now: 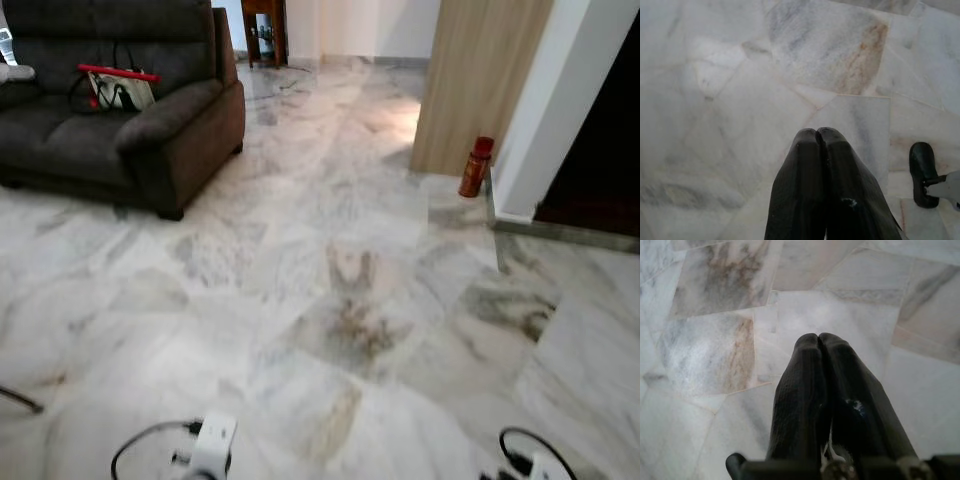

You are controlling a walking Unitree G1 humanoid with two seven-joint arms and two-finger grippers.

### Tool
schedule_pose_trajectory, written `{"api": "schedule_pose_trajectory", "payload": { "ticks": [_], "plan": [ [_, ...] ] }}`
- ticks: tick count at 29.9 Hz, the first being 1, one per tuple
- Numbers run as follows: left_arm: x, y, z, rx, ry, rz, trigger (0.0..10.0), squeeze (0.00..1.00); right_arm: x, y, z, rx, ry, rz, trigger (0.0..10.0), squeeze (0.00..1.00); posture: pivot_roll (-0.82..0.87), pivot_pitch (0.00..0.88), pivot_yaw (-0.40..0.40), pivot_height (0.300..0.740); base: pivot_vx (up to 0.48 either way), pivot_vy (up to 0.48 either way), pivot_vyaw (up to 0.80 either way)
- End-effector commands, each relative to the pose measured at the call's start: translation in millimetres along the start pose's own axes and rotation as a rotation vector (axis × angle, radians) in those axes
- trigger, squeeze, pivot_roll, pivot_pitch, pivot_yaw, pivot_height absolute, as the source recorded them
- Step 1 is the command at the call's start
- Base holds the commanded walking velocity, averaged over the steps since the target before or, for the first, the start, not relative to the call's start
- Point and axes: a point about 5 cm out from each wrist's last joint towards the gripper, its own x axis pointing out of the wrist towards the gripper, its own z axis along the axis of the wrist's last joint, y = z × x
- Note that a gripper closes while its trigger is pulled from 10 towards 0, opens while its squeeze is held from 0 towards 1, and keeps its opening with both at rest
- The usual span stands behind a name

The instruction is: Picking trash to rubbish bin

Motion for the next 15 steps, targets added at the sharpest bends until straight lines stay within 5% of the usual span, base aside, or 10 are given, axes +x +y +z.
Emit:
{"api": "schedule_pose_trajectory", "payload": {
  "ticks": [1, 5, 15],
  "plan": [
    [-1.5, 5.2, -4.6, 0.002, 0.017, 0.016, 10.0, 0.0, 0.1, 1.5, 0.4, -0.009, -0.006, 0.011, 10.0, 0.0, 0.03, 0.067, 0.027, 0.74, 0.341, 0.0, 0.56],
    [-1.5, 4.8, -4.7, 0.002, 0.018, 0.016, 10.0, 0.0, 0.4, 1.6, 1.0, -0.011, -0.007, 0.01, 10.0, 0.0, 0.03, 0.06, 0.025, 0.74, 0.351, 0.0, 0.69],
    [-1.8, 4.1, -6.2, 0.001, 0.024, 0.011, 10.0, 0.0, 0.3, 1.5, 0.3, -0.018, -0.001, 0.01, 10.0, 0.0, 0.03, 0.062, 0.024, 0.74, 0.357, 0.0, 0.04]
  ]
}}
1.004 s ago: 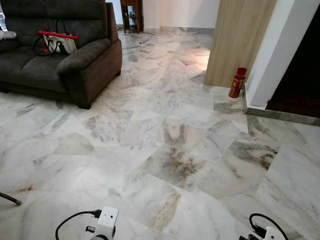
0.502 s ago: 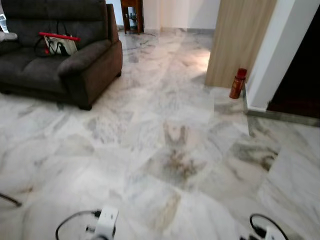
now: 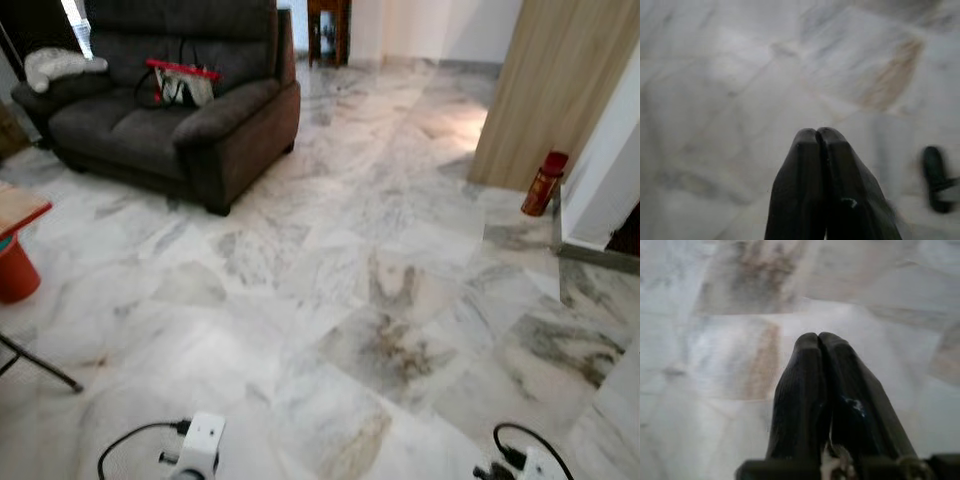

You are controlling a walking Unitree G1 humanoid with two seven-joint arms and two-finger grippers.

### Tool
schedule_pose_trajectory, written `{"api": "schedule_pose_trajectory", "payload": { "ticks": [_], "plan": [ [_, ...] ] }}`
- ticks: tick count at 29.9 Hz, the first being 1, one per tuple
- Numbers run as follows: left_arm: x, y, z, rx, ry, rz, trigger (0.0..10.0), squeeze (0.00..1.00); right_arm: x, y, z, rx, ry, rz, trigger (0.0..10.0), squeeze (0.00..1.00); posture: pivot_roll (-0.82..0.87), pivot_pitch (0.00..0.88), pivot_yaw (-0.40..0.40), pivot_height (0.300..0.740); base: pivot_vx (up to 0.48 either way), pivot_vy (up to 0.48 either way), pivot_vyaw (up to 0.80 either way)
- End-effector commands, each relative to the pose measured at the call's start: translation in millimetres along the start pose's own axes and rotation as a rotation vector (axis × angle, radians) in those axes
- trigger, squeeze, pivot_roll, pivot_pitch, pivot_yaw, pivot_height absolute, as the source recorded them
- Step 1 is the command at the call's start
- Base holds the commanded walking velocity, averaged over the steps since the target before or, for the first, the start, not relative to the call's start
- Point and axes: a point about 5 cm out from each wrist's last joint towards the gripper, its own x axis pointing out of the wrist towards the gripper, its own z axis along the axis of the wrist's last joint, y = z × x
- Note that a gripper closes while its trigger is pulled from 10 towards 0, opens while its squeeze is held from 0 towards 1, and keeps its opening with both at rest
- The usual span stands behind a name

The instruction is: Picking trash to rubbish bin

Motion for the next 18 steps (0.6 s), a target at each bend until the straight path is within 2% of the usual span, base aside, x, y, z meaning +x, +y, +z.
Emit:
{"api": "schedule_pose_trajectory", "payload": {
  "ticks": [1, 18],
  "plan": [
    [-2.5, 12.8, -5.1, 0.013, 0.017, 0.03, 10.0, 0.0, 2.3, 10.4, 0.7, -0.009, -0.005, 0.029, 10.0, 0.0, 0.03, 0.063, 0.023, 0.74, 0.356, 0.0, 0.71],
    [-2.0, 10.8, -3.8, 0.013, 0.014, 0.023, 10.0, 0.0, 3.4, 10.8, 3.4, -0.018, -0.009, 0.036, 10.0, 0.0, 0.03, 0.056, 0.024, 0.74, 0.357, 0.0, 0.79]
  ]
}}
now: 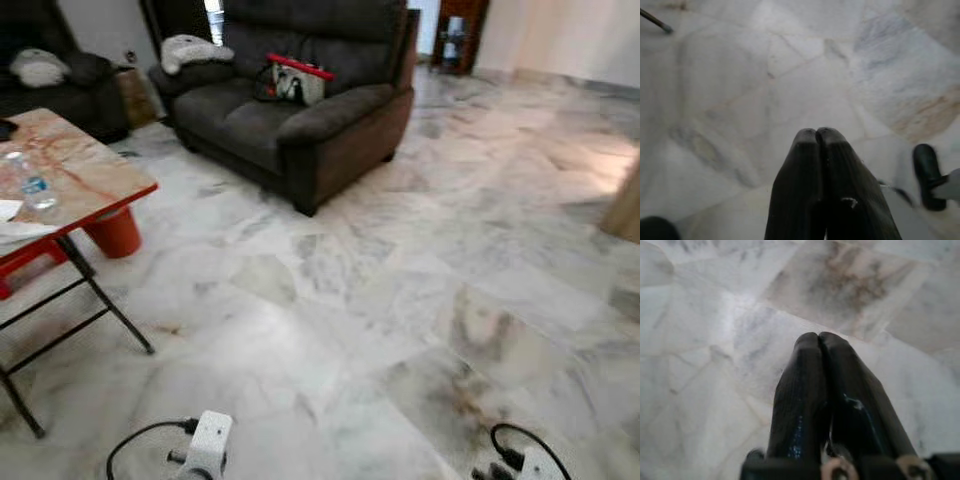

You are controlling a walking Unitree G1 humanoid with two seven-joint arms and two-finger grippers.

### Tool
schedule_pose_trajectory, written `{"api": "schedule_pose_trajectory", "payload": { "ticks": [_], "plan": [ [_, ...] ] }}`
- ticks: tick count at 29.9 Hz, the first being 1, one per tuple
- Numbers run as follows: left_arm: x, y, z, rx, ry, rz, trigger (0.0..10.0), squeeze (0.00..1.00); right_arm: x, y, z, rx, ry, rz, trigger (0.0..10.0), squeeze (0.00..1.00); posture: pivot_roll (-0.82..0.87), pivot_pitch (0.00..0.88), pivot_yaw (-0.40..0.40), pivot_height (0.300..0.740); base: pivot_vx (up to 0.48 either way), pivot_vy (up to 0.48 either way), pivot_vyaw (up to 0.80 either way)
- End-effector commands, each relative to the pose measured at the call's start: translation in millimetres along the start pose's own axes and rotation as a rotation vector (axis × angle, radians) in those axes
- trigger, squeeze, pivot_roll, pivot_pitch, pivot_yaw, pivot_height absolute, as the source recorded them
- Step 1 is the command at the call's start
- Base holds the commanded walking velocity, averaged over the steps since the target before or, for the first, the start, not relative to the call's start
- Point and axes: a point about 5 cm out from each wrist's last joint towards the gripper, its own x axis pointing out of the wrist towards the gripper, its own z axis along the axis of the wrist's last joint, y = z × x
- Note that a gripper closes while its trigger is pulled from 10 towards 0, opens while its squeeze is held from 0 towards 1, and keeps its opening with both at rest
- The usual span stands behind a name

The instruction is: Picking trash to rubbish bin

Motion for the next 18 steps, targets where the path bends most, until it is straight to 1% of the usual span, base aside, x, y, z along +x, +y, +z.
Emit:
{"api": "schedule_pose_trajectory", "payload": {
  "ticks": [1, 15, 17, 18],
  "plan": [
    [-1.7, 12.5, -1.9, 0.015, 0.008, 0.029, 10.0, 0.0, 2.1, 7.3, 1.4, 0.004, -0.007, 0.017, 10.0, 0.0, 0.03, 0.047, 0.02, 0.74, 0.36, 0.0, 0.8],
    [-1.0, 9.6, -1.1, 0.016, 0.008, 0.024, 10.0, 0.0, 2.8, 7.4, 3.1, -0.007, -0.006, 0.027, 10.0, 0.0, 0.03, 0.032, 0.015, 0.74, 0.358, 0.0, 0.8],
    [-1.0, 9.5, -0.9, 0.016, 0.007, 0.024, 10.0, 0.0, 2.9, 7.4, 3.0, -0.004, -0.004, 0.026, 10.0, 0.0, 0.03, 0.032, 0.015, 0.74, 0.356, 0.0, 0.45],
    [-1.0, 9.5, -1.0, 0.016, 0.007, 0.024, 10.0, 0.0, 3.0, 7.5, 3.0, -0.005, -0.003, 0.026, 10.0, 0.0, 0.03, 0.032, 0.015, 0.74, 0.356, 0.0, 0.0]
  ]
}}
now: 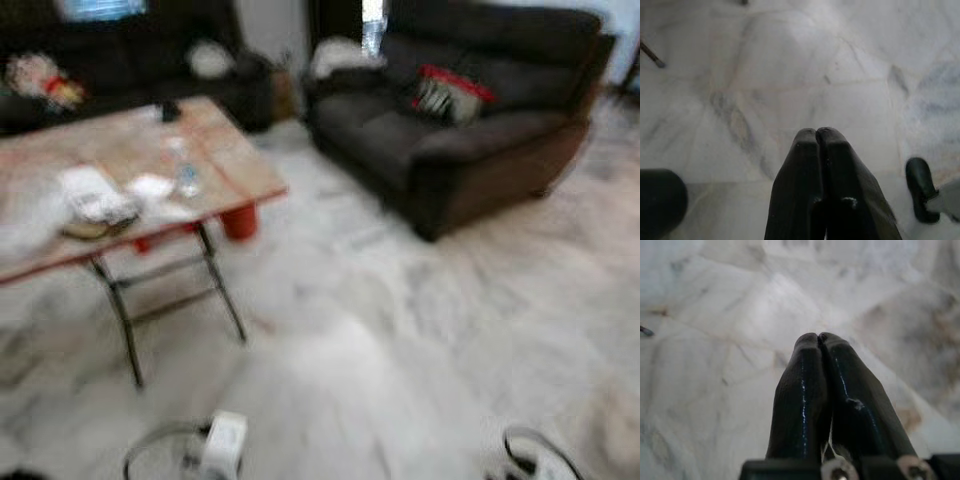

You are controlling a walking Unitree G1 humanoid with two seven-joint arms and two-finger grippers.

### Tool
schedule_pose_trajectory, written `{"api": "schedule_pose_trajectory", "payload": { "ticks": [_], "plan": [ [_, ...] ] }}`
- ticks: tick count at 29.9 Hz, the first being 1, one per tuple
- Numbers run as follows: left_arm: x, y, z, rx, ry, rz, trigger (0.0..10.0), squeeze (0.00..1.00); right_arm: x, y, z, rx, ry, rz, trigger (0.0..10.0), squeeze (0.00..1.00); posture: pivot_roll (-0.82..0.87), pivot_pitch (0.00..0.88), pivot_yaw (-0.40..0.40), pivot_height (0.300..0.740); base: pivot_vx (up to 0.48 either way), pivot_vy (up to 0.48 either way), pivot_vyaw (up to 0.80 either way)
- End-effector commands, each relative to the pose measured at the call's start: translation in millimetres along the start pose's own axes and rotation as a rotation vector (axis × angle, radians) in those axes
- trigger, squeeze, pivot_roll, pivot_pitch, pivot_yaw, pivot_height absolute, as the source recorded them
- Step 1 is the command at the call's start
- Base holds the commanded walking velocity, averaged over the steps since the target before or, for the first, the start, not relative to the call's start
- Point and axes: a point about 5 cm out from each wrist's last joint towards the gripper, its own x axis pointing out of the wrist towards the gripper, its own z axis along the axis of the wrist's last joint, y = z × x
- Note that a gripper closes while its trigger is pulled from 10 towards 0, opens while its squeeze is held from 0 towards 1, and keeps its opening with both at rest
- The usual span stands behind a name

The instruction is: Picking trash to rubbish bin

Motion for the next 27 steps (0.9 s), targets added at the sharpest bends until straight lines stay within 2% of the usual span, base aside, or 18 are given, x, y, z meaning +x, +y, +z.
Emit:
{"api": "schedule_pose_trajectory", "payload": {
  "ticks": [1, 4, 14, 22, 27],
  "plan": [
    [-1.7, 12.9, -1.5, 0.018, 0.006, 0.03, 10.0, 0.0, 1.3, 8.5, -1.6, 0.008, 0.003, 0.019, 10.0, 0.0, 0.03, 0.039, 0.013, 0.74, 0.356, 0.0, 0.0],
    [-1.8, 13.3, -1.9, 0.019, 0.007, 0.031, 10.0, 0.0, 1.4, 9.0, -1.6, 0.005, 0.003, 0.021, 10.0, 0.0, 0.03, 0.039, 0.013, 0.74, 0.36, 0.0, 0.0],
    [-2.6, 15.3, -3.6, 0.02, 0.01, 0.034, 10.0, 0.0, 0.5, 11.6, -4.9, 0.009, 0.009, 0.026, 10.0, 0.0, 0.04, 0.049, 0.017, 0.74, 0.357, 0.0, 0.51],
    [-2.6, 16.7, -3.1, 0.024, 0.01, 0.035, 10.0, 0.0, 0.2, 12.5, -6.2, 0.015, 0.009, 0.023, 10.0, 0.0, 0.04, 0.056, 0.024, 0.74, 0.355, 0.0, 0.0],
    [-2.7, 16.4, -3.5, 0.024, 0.011, 0.035, 10.0, 0.0, -0.3, 11.8, -6.9, 0.016, 0.01, 0.02, 10.0, 0.0, 0.04, 0.056, 0.024, 0.74, 0.358, 0.0, 0.75]
  ]
}}
